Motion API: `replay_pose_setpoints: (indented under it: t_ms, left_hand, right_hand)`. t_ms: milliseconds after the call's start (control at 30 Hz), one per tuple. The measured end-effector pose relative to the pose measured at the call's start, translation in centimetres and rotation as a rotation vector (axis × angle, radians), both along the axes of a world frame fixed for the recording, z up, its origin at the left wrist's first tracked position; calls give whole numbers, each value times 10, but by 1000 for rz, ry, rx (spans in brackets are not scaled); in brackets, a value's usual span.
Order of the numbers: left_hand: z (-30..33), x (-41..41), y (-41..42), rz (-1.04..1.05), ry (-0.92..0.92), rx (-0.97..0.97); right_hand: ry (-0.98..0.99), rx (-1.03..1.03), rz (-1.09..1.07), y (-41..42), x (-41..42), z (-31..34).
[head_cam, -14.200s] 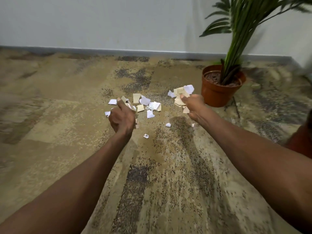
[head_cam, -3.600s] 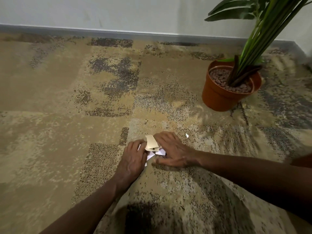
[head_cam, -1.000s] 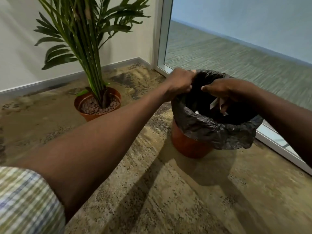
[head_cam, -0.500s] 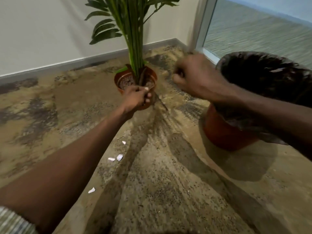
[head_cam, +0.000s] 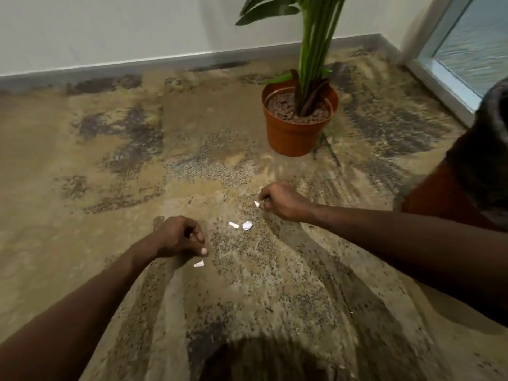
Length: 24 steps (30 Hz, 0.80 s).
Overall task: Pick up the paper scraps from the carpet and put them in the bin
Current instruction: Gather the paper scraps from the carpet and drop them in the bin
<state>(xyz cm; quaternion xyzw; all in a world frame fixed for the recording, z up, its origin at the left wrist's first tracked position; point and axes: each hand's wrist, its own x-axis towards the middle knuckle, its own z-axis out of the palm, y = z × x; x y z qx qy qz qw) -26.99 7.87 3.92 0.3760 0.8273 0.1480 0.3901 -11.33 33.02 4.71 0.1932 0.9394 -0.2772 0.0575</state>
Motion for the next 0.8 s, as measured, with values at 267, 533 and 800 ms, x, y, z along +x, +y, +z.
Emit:
replay_pose_setpoints:
  t_ms: [267,533,800]
  left_hand:
    - [-22,19,-30,119,-84,212]
    - [-28,32,-35,-80,281,372]
    - [-25,48,18,-82,418,507]
  right_hand:
    - [133,32,-49,-1,-8,-37]
    - [132,-81,169,-8,-8,-27]
    - [65,141,634,-35,15,-30]
